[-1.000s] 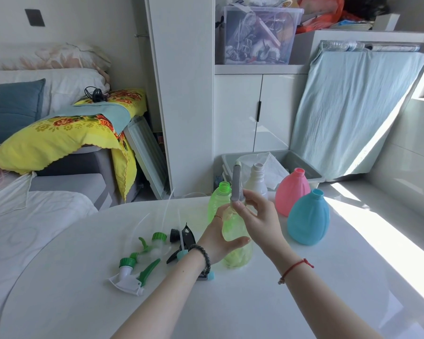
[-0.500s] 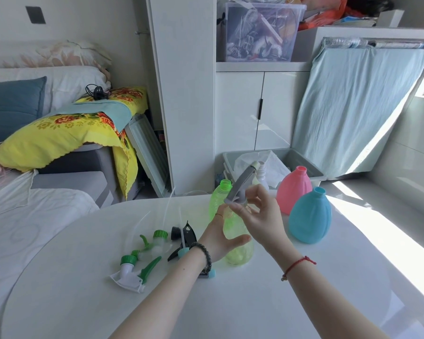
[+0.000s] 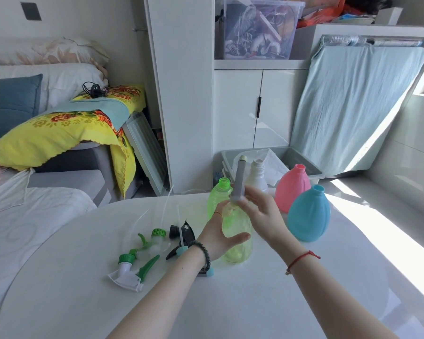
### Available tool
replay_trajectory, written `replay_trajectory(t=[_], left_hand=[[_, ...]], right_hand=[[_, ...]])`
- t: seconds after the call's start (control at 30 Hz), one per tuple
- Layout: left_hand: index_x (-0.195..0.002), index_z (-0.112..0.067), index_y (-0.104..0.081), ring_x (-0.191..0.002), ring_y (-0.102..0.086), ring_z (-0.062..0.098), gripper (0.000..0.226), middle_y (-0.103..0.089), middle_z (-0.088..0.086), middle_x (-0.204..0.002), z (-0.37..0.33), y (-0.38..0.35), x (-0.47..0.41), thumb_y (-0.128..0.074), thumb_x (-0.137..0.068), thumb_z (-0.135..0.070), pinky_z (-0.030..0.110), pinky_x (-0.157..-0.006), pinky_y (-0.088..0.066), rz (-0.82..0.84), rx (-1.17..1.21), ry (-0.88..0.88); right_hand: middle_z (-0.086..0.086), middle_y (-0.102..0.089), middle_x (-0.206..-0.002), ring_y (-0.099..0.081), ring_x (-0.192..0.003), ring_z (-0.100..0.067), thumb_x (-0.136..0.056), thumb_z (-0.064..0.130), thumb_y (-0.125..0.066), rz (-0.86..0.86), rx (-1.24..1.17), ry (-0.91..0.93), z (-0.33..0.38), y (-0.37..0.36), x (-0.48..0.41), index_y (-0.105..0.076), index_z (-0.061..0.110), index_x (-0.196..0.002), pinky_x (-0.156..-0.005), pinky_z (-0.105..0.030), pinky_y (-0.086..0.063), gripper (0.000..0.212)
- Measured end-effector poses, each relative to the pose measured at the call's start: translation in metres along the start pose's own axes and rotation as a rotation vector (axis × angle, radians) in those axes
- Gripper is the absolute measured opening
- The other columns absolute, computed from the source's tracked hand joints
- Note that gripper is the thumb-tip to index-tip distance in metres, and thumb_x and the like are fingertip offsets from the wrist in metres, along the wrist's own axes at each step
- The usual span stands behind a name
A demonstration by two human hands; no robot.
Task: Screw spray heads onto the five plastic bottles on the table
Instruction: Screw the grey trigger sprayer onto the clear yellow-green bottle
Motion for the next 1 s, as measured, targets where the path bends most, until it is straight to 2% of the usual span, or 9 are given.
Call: replay_trajectory(t=[0.07,0.17,0.3,0.43,0.57,0.77,0.87,0.93,1.0], left_hand=[[-0.124,-0.042,-0.019,-0.118,-0.036,0.001,0.076,-0.042,-0.016,-0.126,0.0,0.0,0.001,-0.073,-0.071,-0.032,0.012,-0.091,-0.028,0.002,-0.006,0.0],[-0.13,-0.036,-0.021,-0.12,-0.034,-0.001,0.078,-0.04,-0.017,-0.128,0.0,0.001,0.0,-0.073,-0.072,-0.031,0.013,-0.094,-0.026,0.001,-0.001,-0.002],[-0.126,-0.041,-0.022,-0.122,-0.034,-0.002,0.076,-0.04,-0.016,-0.131,-0.001,0.0,0.0,-0.074,-0.071,-0.03,0.001,-0.088,-0.026,-0.003,-0.002,-0.006],[-0.132,-0.038,-0.021,-0.125,-0.036,0.0,0.081,-0.043,-0.013,-0.134,-0.001,0.0,0.0,-0.073,-0.07,-0.03,0.017,-0.097,-0.03,-0.005,0.006,-0.007],[-0.122,-0.048,-0.022,-0.122,-0.043,0.001,0.076,-0.048,-0.014,-0.129,-0.003,-0.001,0.002,-0.074,-0.07,-0.029,0.023,-0.099,-0.038,-0.014,0.021,0.0],[-0.13,-0.043,-0.016,-0.106,-0.046,-0.004,0.085,-0.049,-0.019,-0.116,-0.004,0.0,0.002,-0.073,-0.07,-0.026,0.006,-0.082,-0.04,-0.001,0.003,-0.005],[-0.135,-0.04,-0.013,-0.105,-0.047,-0.005,0.09,-0.05,-0.017,-0.116,-0.003,0.0,0.001,-0.073,-0.07,-0.027,0.017,-0.086,-0.041,0.0,0.0,0.006],[-0.132,-0.042,-0.015,-0.104,-0.044,-0.017,0.086,-0.048,-0.023,-0.117,-0.002,0.0,0.001,-0.074,-0.07,-0.028,0.017,-0.088,-0.039,0.003,0.004,0.006],[-0.129,-0.041,-0.022,-0.114,-0.042,-0.013,0.08,-0.047,-0.022,-0.124,0.0,-0.001,0.001,-0.074,-0.069,-0.03,0.02,-0.095,-0.037,-0.001,0.011,0.008]], right_hand=[[-0.013,-0.067,-0.094,-0.062,-0.093,-0.021,-0.091,0.011,-0.05,0.049,-0.051,-0.032,0.003,0.004,-0.003,-0.061,0.018,-0.098,-0.088,-0.027,-0.049,0.015],[-0.018,-0.07,-0.098,-0.065,-0.095,-0.023,-0.088,0.011,-0.056,0.06,0.054,0.0,0.002,0.005,-0.005,-0.063,0.011,-0.098,-0.084,-0.021,-0.05,0.012],[-0.016,-0.067,-0.085,-0.065,-0.085,-0.024,-0.079,0.015,-0.069,-0.124,0.059,-0.022,-0.002,-0.002,-0.001,-0.059,0.005,-0.085,-0.079,-0.032,-0.051,0.016],[-0.019,-0.066,-0.086,-0.064,-0.081,-0.026,-0.075,0.014,-0.073,-0.29,-0.029,-0.027,-0.005,-0.016,0.006,-0.055,0.009,-0.082,-0.075,-0.035,-0.051,0.019],[-0.021,-0.062,-0.088,-0.061,-0.087,-0.032,-0.084,0.014,-0.062,-0.308,-0.09,0.0,-0.009,-0.022,0.014,-0.055,0.012,-0.089,-0.079,-0.039,-0.049,0.009],[-0.011,-0.065,-0.112,-0.06,-0.104,-0.021,-0.074,0.019,-0.074,-0.396,-0.032,-0.121,-0.014,-0.03,0.007,-0.059,0.0,-0.112,-0.091,-0.03,-0.046,0.044],[-0.004,-0.062,-0.112,-0.056,-0.106,-0.014,-0.069,0.022,-0.078,-0.412,-0.089,-0.191,-0.014,-0.031,0.006,-0.057,0.006,-0.113,-0.089,-0.023,-0.042,0.051],[-0.004,-0.06,-0.12,-0.053,-0.114,-0.015,-0.075,0.025,-0.072,-0.359,-0.139,-0.198,-0.016,-0.028,0.007,-0.055,0.007,-0.117,-0.097,-0.028,-0.041,0.049],[-0.011,-0.06,-0.123,-0.053,-0.119,-0.02,-0.085,0.024,-0.061,-0.29,-0.223,-0.192,-0.017,-0.025,0.009,-0.055,0.005,-0.115,-0.103,-0.035,-0.042,0.036]])
Point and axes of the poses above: each hand's wrist, its own x-axis away from the middle knuckle, its own y-axis out of the back of the hand, z = x × y, the point moved 1 cm from there along -x, towards the middle knuckle
